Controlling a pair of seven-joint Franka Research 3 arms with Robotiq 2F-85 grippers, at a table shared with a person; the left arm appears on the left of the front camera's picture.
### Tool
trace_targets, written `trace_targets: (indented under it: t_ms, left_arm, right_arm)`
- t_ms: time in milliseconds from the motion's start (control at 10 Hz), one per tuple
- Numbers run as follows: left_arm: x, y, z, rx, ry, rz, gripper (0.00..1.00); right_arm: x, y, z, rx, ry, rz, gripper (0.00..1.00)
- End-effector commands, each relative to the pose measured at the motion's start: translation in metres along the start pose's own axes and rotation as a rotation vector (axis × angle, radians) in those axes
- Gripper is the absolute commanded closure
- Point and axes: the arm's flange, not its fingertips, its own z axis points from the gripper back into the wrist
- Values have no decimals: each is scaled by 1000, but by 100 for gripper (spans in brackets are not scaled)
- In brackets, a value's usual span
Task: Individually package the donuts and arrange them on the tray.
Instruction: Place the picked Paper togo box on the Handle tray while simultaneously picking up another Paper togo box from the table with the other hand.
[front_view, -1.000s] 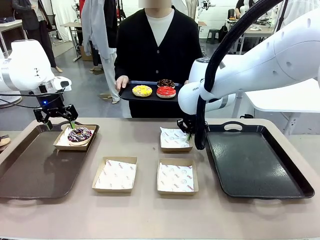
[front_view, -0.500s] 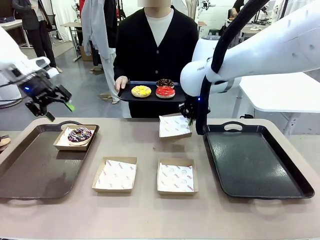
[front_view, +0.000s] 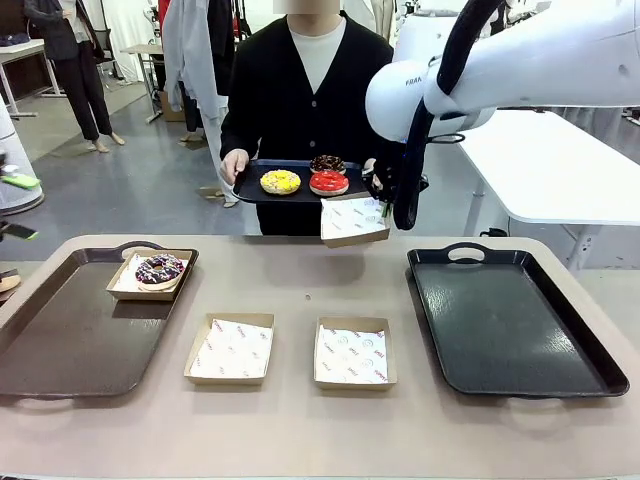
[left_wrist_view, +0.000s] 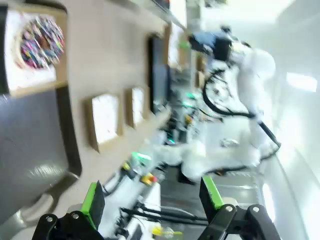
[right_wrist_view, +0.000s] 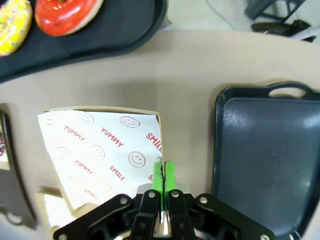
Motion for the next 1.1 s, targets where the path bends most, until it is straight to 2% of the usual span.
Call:
trace_targets:
  t_ms: [0,200,400,700,900,1000]
  left_arm:
    - [11,33,21,-142,51,33,0]
    - [10,52,30,-181,15,65,0]
    - [24,61,31,-137,9,121,0]
    - [28,58,30,-45,-149,203,0]
    - [31,56,32,-32,-160,207,0]
    - [33,67,41,-40,-117,181,0]
  right_arm:
    - [8,7,-1,-8,24,-5,100]
    - [9,9,0,-17,29,-2,100]
    - [8,11,-1,-12,36,7,100]
    - [3,8,-2,-6,28,8,100]
    - [3,8,-2,-6,28,8,100]
    - [3,8,-2,-6,28,8,100]
